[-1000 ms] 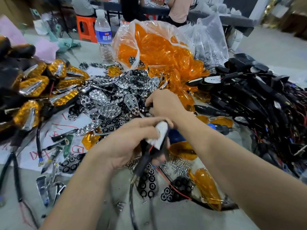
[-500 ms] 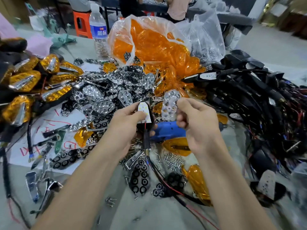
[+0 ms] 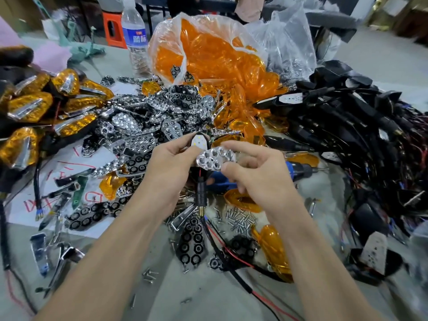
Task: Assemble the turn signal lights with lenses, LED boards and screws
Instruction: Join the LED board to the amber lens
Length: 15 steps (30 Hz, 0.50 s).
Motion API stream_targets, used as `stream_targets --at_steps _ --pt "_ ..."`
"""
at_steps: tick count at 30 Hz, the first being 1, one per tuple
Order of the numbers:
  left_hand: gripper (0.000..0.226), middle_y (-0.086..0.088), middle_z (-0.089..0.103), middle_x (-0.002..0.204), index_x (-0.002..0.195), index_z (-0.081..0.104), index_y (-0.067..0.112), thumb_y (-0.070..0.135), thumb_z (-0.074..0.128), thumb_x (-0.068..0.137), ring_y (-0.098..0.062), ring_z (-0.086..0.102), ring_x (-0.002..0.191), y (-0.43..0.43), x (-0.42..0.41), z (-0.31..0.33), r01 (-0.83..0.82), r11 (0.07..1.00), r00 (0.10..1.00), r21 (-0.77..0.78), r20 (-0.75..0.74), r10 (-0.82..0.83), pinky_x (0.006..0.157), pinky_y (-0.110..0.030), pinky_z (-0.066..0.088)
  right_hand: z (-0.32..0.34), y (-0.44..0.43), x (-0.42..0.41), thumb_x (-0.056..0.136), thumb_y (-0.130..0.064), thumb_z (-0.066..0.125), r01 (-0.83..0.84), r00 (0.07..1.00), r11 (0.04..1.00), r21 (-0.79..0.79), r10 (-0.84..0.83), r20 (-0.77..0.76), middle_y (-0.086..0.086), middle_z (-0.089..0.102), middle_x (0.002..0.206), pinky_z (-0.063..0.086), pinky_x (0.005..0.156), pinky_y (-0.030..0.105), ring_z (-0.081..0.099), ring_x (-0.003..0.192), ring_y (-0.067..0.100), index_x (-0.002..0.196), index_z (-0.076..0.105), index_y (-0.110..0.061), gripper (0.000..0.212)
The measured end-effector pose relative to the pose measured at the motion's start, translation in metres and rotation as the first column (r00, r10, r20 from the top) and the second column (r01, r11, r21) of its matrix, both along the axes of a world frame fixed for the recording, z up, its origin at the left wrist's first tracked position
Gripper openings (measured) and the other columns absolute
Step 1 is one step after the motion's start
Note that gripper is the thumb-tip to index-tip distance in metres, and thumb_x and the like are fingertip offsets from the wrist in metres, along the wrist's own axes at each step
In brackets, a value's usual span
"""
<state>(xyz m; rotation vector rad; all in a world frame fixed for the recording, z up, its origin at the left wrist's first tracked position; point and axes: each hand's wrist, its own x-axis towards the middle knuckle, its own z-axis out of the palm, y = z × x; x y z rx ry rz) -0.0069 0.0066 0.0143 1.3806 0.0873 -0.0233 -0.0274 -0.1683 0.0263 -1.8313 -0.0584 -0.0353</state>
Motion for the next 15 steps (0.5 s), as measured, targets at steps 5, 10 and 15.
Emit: stream_targets --at_steps 5,10,15 --pt "0.031 -0.01 0.077 0.089 0.099 0.083 0.021 0.001 0.06 0.096 -0.026 0.071 0.07 0.0 0.001 -0.003 -0.005 1.0 0.999 0.02 0.05 0.004 0.061 -0.039 0.063 -0.003 -0.004 -0.001 0.075 -0.023 0.092 0.143 0.982 0.975 -0.169 -0.118 0.149 0.002 0.065 0.06 0.043 0.053 0.033 0.048 0.053 0.007 0.073 0.079 -0.023 0.012" --pt "0.033 0.006 0.076 0.083 0.106 0.082 0.025 0.001 0.063 0.093 -0.013 0.064 0.07 -0.002 0.004 -0.006 -0.054 0.996 0.995 0.076 0.086 0.047 0.067 -0.034 0.058 0.002 -0.002 -0.005 0.091 -0.006 0.075 0.001 1.0 0.924 0.383 0.0 -0.001 0.007 0.067 0.062 0.04 0.044 0.019 0.054 0.048 0.012 0.077 0.079 -0.007 0.015" --pt "0.02 -0.004 0.08 0.096 0.113 0.08 0.02 0.016 0.064 0.102 -0.014 0.07 0.077 -0.004 -0.001 -0.003 -0.002 1.0 1.0 -0.015 0.03 0.002 0.065 -0.03 0.06 -0.005 0.014 -0.005 0.094 -0.011 0.075 0.009 1.0 0.99 0.138 -0.008 -0.01 0.005 0.068 0.059 0.04 0.044 0.02 0.052 0.044 0.012 0.074 0.077 -0.011 0.019"
